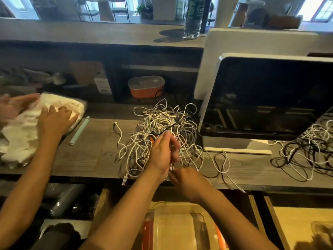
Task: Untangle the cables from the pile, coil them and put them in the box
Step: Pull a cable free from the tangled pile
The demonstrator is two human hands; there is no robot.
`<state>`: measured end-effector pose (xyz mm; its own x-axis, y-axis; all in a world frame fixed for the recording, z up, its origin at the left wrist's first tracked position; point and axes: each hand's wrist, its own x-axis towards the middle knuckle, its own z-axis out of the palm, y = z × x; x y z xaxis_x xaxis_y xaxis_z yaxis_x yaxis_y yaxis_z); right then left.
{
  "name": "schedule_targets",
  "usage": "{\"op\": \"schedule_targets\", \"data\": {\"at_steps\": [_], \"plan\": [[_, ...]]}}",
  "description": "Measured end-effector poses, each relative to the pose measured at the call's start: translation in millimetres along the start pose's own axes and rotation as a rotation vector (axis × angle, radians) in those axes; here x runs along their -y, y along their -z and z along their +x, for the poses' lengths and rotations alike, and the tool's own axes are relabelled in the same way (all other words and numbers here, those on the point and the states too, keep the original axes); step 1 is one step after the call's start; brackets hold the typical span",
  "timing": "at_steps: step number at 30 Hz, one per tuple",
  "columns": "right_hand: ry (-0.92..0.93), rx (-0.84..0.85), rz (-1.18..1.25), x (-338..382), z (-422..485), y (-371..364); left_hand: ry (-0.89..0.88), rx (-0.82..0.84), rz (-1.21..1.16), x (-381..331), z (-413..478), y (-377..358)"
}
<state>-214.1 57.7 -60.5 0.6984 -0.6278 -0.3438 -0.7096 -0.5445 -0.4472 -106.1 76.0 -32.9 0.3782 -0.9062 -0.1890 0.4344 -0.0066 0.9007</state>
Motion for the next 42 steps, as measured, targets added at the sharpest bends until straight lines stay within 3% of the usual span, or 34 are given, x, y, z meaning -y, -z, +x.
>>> {"op": "schedule_targets", "data": {"at_steps": [3,4,7,9,12,16,20,22,24,28,31,33,37,42], "plan": [[0.011,-0.028,-0.041,7.3,-3.9,0.5,-0.07,-0.085,0.103,-1.7,8.3,6.9],[0.013,-0.044,-0.029,7.5,-4.7,0.1,-0.13,-0.087,0.277,-3.8,10.1,9.9],[0.014,-0.063,-0.034,8.8,-6.2,0.2,-0.301,-0.068,1.178,-1.8,15.8,23.7],[-0.01,-0.106,-0.074,8.5,-6.2,2.5,-0.291,-0.056,1.5,1.4,19.4,36.7],[-0.044,-0.246,-0.126,1.0,-6.7,14.6,-0.23,-0.021,1.595,6.6,21.1,56.2],[-0.063,-0.387,0.002,-6.7,-5.2,34.4,-0.161,0.133,1.579,12.6,15.4,64.3],[-0.058,-0.499,-0.004,-9.2,-2.7,56.5,-0.221,0.187,1.616,17.0,6.6,62.8],[-0.057,-0.524,-0.014,-14.1,-2.8,69.3,-0.209,0.22,1.565,20.5,3.2,60.1],[-0.045,-0.532,0.015,-19.9,-2.4,77.0,-0.054,0.271,1.343,24.1,3.6,55.2],[-0.146,-0.54,0.203,-32.5,2.9,64.7,0.159,0.31,0.543,15.9,0.3,37.2],[-0.17,-0.495,0.264,-34.5,6.7,41.5,0.172,0.26,-0.093,1.0,-7.1,20.5],[-0.176,-0.352,0.344,-29.4,7.5,28.5,0.104,0.181,-0.296,-7.9,-2.9,13.7],[-0.12,-0.021,0.386,-9.1,6.8,12.5,0.031,-0.057,-0.452,-14.7,19.9,7.2],[-0.04,0.071,0.242,10.3,9.0,13.9,-0.21,-0.28,0.049,-11.2,40.0,2.8]]}}
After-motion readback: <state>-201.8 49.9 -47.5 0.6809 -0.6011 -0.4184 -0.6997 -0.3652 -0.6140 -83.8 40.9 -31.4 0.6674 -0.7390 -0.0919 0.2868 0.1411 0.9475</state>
